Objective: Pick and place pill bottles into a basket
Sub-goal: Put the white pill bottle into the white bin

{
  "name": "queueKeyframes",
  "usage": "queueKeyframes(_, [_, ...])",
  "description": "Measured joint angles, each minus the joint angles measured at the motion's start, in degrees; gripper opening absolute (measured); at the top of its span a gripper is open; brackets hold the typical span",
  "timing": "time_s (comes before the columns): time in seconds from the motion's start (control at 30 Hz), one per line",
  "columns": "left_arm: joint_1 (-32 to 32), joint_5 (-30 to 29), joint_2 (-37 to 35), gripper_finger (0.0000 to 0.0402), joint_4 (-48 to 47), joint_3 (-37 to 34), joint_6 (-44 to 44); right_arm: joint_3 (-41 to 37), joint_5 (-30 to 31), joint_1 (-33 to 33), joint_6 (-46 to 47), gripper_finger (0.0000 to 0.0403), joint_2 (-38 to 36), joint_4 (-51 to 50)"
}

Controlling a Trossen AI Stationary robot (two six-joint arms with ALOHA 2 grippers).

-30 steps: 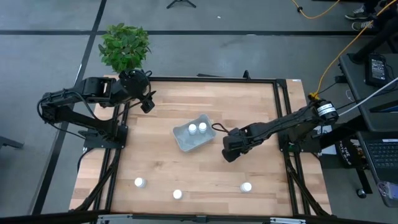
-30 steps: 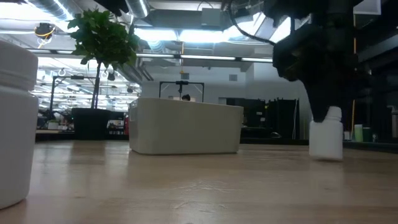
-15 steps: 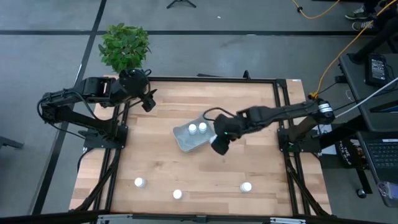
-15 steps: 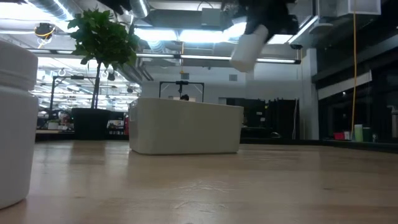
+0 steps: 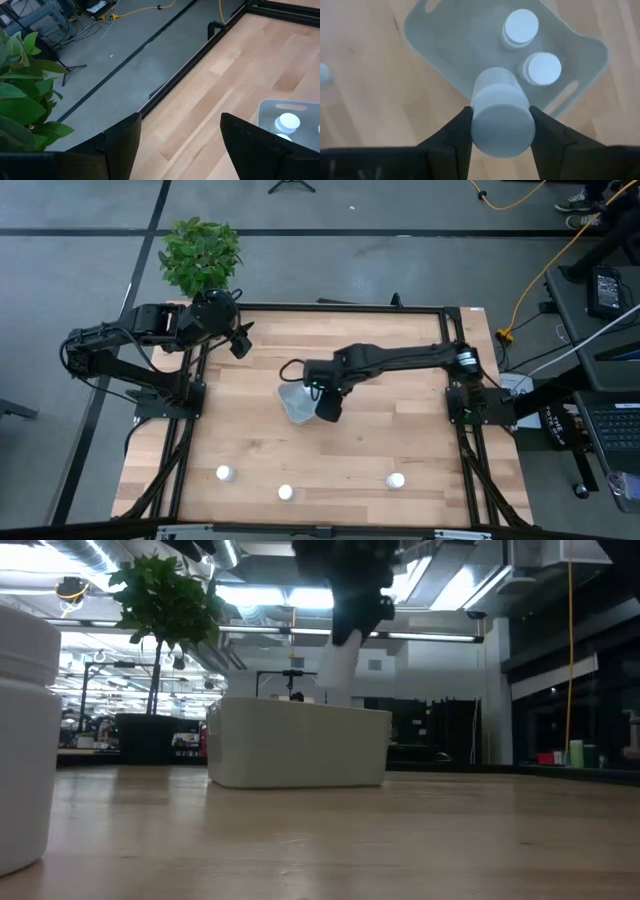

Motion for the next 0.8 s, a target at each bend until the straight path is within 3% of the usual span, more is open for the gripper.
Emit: queueKeyframes(0.8, [0.0, 0.2, 0.0, 0.0265, -0.02, 0.0, -0.84, 0.04, -0.11, -3.02, -7.22, 0.0149, 8.91, -2.63])
